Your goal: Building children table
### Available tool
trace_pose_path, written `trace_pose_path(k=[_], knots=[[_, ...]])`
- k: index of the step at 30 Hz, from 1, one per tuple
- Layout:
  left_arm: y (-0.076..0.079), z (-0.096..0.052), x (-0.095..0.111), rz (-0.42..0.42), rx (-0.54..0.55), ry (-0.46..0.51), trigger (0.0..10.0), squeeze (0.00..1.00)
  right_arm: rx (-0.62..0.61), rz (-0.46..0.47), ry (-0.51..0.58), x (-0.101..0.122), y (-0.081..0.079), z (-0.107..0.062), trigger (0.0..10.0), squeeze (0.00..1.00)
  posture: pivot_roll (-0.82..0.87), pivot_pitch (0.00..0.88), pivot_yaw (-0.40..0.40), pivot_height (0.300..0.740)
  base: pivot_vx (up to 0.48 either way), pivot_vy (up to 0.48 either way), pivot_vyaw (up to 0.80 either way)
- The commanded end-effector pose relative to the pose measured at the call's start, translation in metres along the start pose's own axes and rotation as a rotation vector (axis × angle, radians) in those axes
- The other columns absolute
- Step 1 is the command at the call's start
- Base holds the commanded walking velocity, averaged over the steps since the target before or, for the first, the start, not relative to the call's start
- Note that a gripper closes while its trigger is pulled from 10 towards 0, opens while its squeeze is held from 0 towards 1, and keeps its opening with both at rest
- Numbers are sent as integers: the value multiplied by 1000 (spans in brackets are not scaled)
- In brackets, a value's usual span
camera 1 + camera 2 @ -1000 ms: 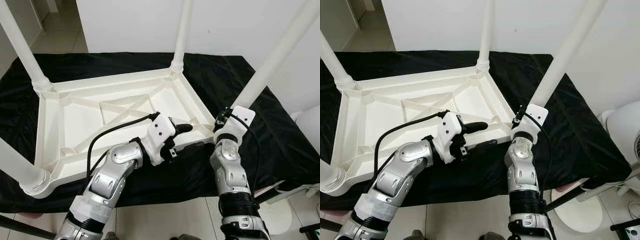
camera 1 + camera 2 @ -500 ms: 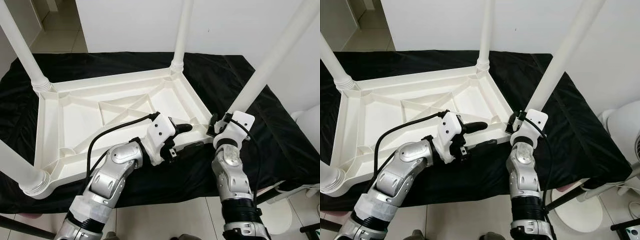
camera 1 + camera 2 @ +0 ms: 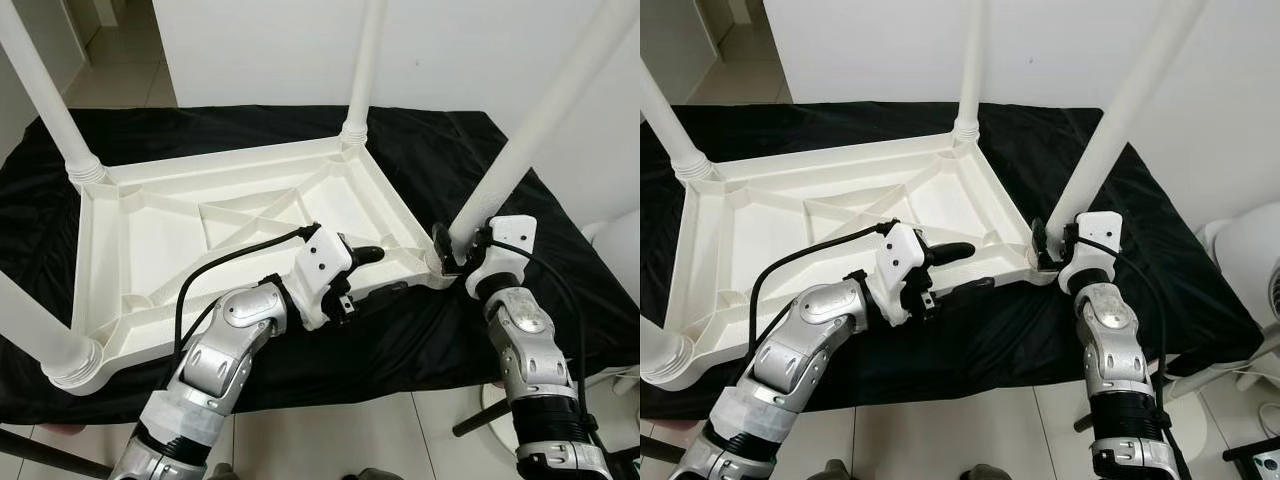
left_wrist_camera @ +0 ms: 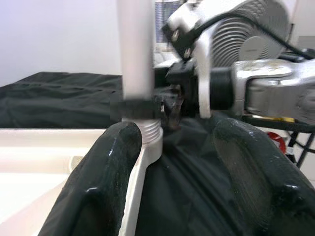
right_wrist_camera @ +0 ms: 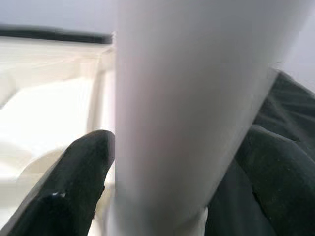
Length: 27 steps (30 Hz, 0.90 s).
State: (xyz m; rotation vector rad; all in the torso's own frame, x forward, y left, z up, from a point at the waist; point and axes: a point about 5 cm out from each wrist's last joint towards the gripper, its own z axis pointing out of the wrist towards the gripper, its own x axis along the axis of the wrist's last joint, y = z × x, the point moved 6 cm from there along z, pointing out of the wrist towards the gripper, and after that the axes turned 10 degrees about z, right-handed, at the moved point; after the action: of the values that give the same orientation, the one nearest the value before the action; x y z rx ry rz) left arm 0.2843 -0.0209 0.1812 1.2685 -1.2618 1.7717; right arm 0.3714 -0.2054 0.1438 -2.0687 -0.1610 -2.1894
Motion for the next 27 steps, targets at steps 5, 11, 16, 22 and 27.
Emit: trace_pose_path(k=[5,11,16,22,27], knots=[[-4,4,0,7,29,-9,10000,0,171,-66,-36,2,-4,7,10000,0,2,0,-21,740,0,0,0],[-6,4,1,10,41,-6,10000,0,329,-93,-95,-4,-13,13,10000,0,9,0,-23,740,0,0,0],[-6,4,2,10,44,-6,10000,0,383,-100,-135,-9,-15,15,9059,0,11,0,-24,740,0,0,0],[-7,4,2,9,47,-4,10000,0,402,-63,-182,-18,-12,14,0,0,14,0,-30,740,0,0,0],[-7,3,2,6,50,-5,10000,0,394,-17,-207,-27,-8,11,0,0,11,0,-28,740,0,0,0]])
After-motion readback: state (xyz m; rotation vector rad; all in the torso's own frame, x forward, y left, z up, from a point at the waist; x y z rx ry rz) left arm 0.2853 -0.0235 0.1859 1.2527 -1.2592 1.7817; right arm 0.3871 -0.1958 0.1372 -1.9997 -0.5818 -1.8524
